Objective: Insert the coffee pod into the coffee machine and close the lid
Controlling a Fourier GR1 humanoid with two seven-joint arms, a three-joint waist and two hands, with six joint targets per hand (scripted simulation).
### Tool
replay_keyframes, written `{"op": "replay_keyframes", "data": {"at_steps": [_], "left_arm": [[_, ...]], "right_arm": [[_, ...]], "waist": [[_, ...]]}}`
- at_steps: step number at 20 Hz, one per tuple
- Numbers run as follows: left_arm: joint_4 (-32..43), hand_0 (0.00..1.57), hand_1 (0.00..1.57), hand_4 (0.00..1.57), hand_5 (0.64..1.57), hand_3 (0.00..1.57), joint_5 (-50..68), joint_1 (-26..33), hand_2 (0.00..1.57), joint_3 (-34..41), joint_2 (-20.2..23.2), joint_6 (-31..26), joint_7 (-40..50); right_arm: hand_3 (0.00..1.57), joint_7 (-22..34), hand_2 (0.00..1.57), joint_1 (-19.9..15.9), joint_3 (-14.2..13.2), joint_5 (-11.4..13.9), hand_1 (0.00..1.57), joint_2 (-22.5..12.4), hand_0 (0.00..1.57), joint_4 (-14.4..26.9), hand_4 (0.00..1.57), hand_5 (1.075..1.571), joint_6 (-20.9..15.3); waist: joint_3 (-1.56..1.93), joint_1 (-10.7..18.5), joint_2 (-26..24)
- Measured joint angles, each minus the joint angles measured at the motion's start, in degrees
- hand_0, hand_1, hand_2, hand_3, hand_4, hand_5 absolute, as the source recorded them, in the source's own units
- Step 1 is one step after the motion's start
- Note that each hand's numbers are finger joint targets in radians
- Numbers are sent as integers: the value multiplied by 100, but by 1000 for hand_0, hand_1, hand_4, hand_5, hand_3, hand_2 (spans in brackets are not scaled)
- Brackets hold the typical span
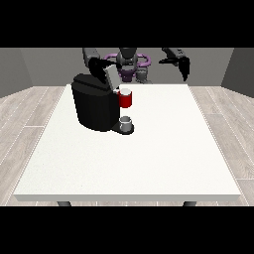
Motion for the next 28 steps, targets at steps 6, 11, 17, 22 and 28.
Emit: {"op": "replay_keyframes", "data": {"at_steps": [6, 11, 17, 22, 28], "left_arm": [[123, 0, 0, 181, 1571, 0, 139, -6, 0, 111, 154, -89, 41], [225, 0, 0, 0, 1571, 0, 142, -133, 0, 74, 122, -67, -27], [152, 0, 0, 165, 1571, 0, 18, -142, 0, -123, 9, -60, -319], [18, 0, 0, 192, 1571, 0, -29, -125, 0, -331, -197, -29, -416], [188, 0, 0, 192, 1571, 0, -55, 187, 0, -290, -279, 85, -584]], "right_arm": [[0, 402, 0, -166, 82, 87, 0, 29, 0, 54, 61, 1571, -75], [0, 728, 0, -363, 168, 187, 0, 29, 0, 1, 124, 1571, -176], [0, 851, 0, -334, 184, 217, 0, 42, 0, -140, 125, 1571, -323], [0, 917, 0, -232, 113, 6, 0, 156, 0, -241, 178, 1571, -361], [0, 231, 0, 366, 918, -46, 0, 680, 0, -751, 279, 1571, -177]], "waist": [[33, -5, -54], [61, -33, 19], [82, 26, 53], [113, 105, 9], [40, -80, -444]]}}
